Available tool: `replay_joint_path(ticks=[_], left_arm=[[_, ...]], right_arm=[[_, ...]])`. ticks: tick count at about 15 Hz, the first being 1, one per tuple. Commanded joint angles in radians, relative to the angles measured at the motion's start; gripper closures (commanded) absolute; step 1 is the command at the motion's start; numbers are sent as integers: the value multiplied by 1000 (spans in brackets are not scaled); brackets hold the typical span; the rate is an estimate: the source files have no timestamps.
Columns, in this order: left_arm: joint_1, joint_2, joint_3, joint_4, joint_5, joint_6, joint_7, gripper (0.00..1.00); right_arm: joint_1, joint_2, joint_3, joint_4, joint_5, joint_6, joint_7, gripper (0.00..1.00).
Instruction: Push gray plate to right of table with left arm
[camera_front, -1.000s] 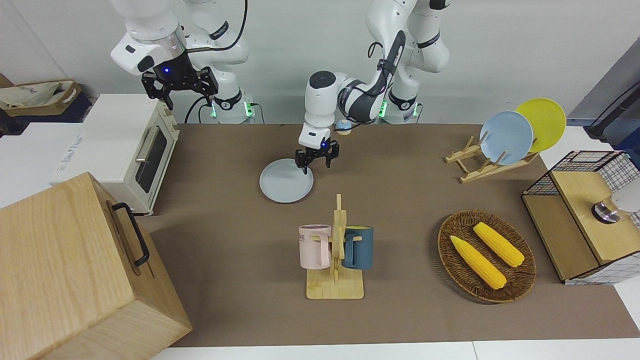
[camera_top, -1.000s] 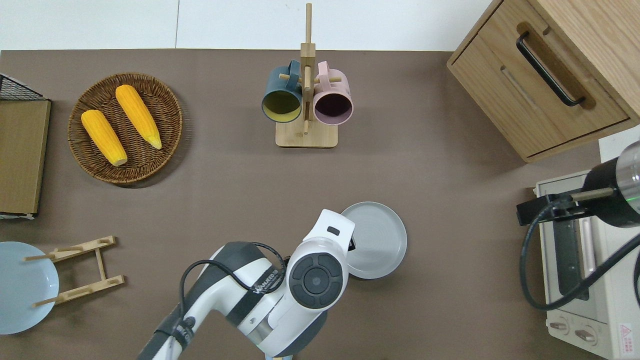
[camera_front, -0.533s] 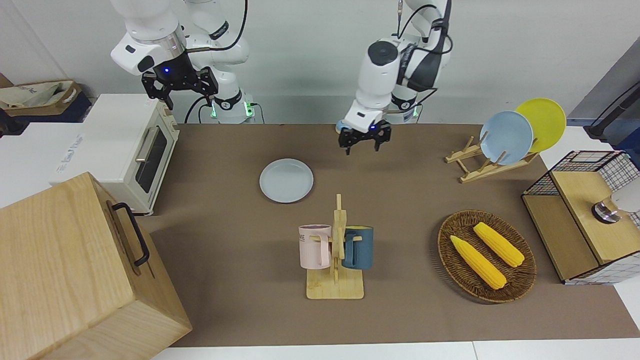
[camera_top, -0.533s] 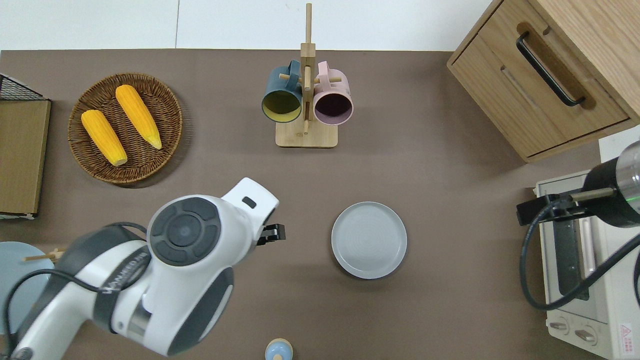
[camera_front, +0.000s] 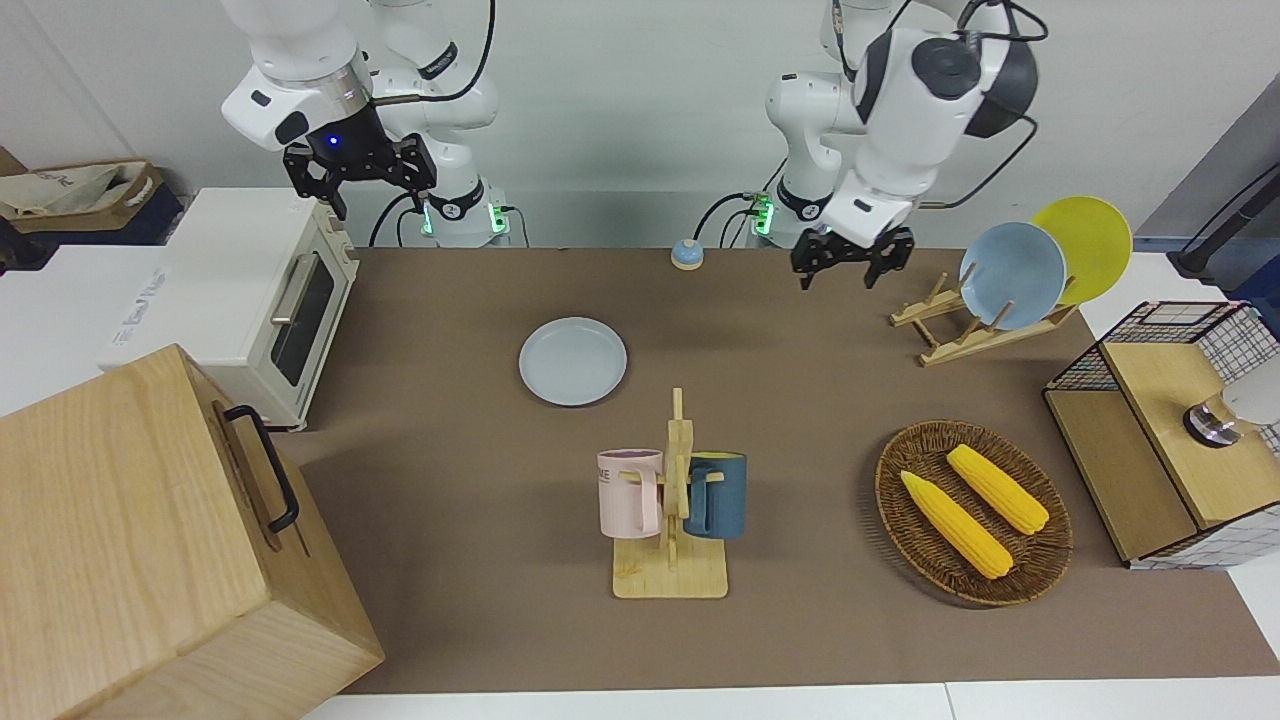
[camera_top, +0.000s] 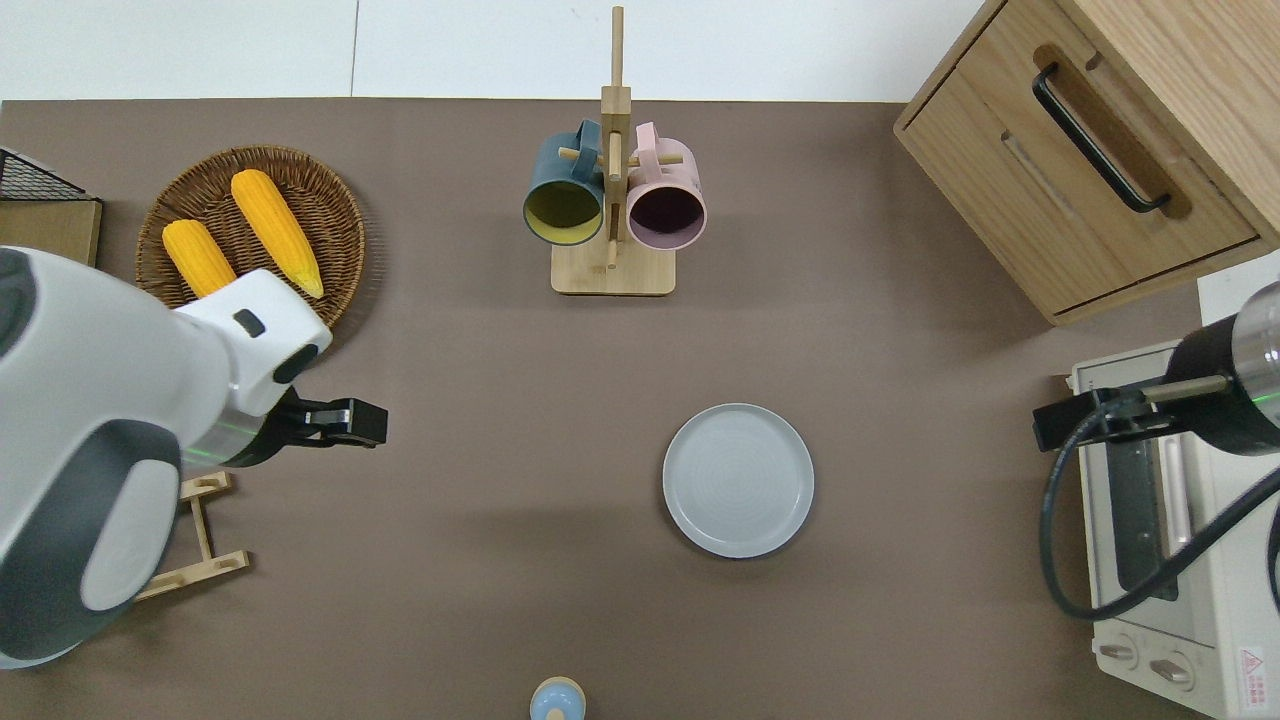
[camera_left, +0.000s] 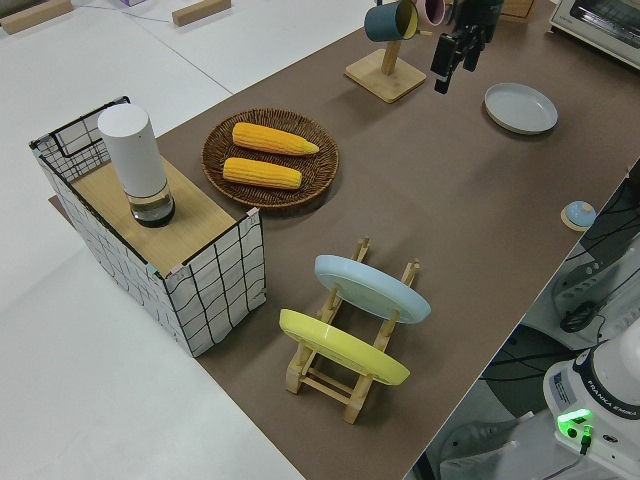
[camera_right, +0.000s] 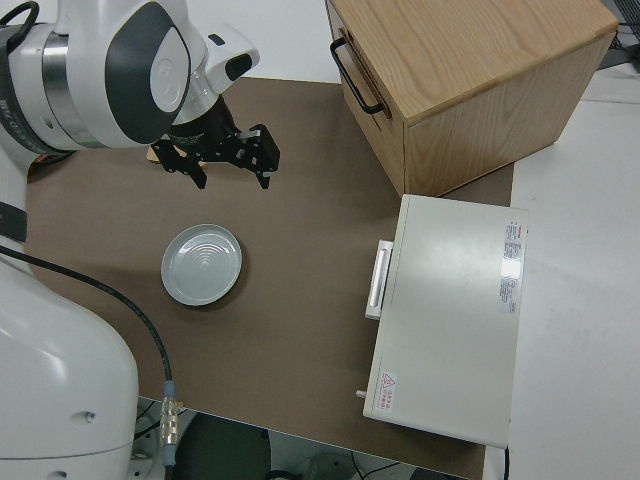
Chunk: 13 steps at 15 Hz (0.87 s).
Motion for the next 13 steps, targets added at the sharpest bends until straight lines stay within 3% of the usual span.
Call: replay_joint_path(ticks=[1, 6, 13], left_arm=[[82, 12, -11, 136, -8, -120, 111, 0], [123, 14, -11, 241, -5, -220, 157, 0], [119, 12, -14, 259, -4, -228, 145, 0]], right_arm=[[-20, -2, 16, 9, 4, -16, 12, 17], [-19, -2, 16, 9, 4, -16, 12, 17], [-19, -2, 16, 9, 4, -16, 12, 17]])
